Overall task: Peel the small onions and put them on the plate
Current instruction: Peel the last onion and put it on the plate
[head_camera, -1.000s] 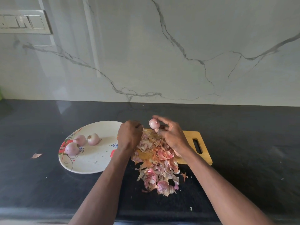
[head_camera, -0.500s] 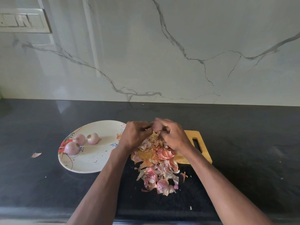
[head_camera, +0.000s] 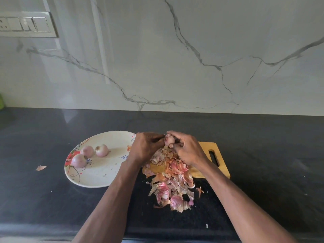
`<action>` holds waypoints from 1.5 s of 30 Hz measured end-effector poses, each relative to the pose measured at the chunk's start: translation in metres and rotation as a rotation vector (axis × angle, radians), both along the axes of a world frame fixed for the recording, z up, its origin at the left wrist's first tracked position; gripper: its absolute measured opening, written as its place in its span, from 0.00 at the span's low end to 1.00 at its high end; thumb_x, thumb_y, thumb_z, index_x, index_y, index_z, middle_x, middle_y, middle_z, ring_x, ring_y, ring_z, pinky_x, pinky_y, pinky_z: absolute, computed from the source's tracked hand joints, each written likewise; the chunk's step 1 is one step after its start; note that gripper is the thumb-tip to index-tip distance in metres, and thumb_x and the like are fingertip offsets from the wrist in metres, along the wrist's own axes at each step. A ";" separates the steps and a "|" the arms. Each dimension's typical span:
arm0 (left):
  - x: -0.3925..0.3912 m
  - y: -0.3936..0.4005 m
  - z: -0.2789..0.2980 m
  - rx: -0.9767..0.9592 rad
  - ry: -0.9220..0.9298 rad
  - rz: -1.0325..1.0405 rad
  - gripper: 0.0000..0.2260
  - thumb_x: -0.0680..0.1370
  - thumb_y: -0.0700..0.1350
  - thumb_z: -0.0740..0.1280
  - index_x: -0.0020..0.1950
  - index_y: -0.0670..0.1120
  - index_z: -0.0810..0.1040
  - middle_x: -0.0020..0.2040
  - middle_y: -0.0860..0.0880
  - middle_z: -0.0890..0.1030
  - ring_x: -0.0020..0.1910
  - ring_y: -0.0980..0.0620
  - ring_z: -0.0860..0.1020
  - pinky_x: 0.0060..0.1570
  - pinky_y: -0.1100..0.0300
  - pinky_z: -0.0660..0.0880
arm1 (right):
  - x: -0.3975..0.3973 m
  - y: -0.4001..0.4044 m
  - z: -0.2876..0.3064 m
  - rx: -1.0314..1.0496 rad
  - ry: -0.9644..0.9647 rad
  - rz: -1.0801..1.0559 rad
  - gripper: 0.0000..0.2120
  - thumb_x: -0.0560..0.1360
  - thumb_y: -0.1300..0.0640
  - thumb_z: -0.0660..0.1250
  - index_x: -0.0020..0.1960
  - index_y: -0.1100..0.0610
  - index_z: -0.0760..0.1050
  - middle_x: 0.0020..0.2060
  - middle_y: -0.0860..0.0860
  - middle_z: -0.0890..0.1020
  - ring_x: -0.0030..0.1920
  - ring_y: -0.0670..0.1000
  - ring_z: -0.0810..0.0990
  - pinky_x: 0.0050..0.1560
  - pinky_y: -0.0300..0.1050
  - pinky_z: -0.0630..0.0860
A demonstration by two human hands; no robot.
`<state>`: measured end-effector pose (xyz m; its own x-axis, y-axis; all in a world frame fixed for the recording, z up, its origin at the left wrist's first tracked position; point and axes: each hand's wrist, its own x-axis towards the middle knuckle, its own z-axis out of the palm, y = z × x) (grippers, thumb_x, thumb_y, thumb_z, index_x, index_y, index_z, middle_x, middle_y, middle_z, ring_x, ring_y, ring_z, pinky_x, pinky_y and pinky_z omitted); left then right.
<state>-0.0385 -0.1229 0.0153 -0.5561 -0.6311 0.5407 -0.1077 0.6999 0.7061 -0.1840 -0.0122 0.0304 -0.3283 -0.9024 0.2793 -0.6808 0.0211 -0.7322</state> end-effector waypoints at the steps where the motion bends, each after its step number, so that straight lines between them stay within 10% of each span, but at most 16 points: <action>1: -0.001 0.001 0.001 0.004 0.003 0.005 0.08 0.76 0.44 0.76 0.54 0.44 0.87 0.42 0.51 0.87 0.38 0.55 0.85 0.39 0.48 0.80 | 0.000 -0.001 -0.001 -0.005 -0.008 -0.004 0.23 0.78 0.66 0.69 0.71 0.52 0.75 0.66 0.51 0.79 0.55 0.43 0.77 0.49 0.27 0.73; 14: -0.007 0.014 0.007 0.113 0.075 0.142 0.06 0.76 0.39 0.74 0.52 0.42 0.87 0.42 0.51 0.86 0.37 0.64 0.82 0.39 0.67 0.78 | 0.003 -0.005 -0.007 -0.127 -0.065 -0.005 0.24 0.76 0.65 0.71 0.70 0.52 0.75 0.61 0.44 0.79 0.59 0.43 0.77 0.49 0.22 0.72; 28: -0.011 0.011 0.010 0.520 0.316 0.095 0.05 0.77 0.33 0.70 0.46 0.40 0.85 0.40 0.42 0.86 0.38 0.43 0.86 0.40 0.54 0.83 | -0.002 -0.017 -0.016 -0.204 -0.340 0.024 0.23 0.75 0.68 0.71 0.65 0.49 0.77 0.61 0.49 0.82 0.62 0.46 0.80 0.62 0.45 0.78; 34: -0.010 0.006 0.011 0.640 0.362 0.002 0.09 0.80 0.32 0.66 0.59 0.38 0.81 0.47 0.40 0.86 0.41 0.43 0.86 0.44 0.56 0.83 | -0.006 -0.021 -0.015 -0.213 -0.500 0.014 0.23 0.73 0.69 0.72 0.58 0.43 0.80 0.60 0.48 0.82 0.60 0.49 0.80 0.61 0.52 0.78; 39: -0.013 0.010 0.011 0.525 0.295 -0.027 0.06 0.78 0.35 0.71 0.51 0.43 0.86 0.45 0.43 0.87 0.43 0.47 0.86 0.46 0.59 0.82 | -0.005 -0.019 -0.014 -0.236 -0.498 0.009 0.20 0.74 0.66 0.73 0.59 0.45 0.79 0.59 0.48 0.83 0.57 0.47 0.82 0.56 0.45 0.79; 45: -0.009 0.008 0.016 0.869 0.507 -0.151 0.09 0.76 0.31 0.71 0.55 0.33 0.81 0.47 0.39 0.85 0.42 0.44 0.86 0.42 0.58 0.83 | -0.003 -0.015 -0.007 -0.211 -0.631 0.031 0.24 0.73 0.73 0.70 0.60 0.48 0.81 0.56 0.47 0.84 0.58 0.45 0.81 0.57 0.44 0.77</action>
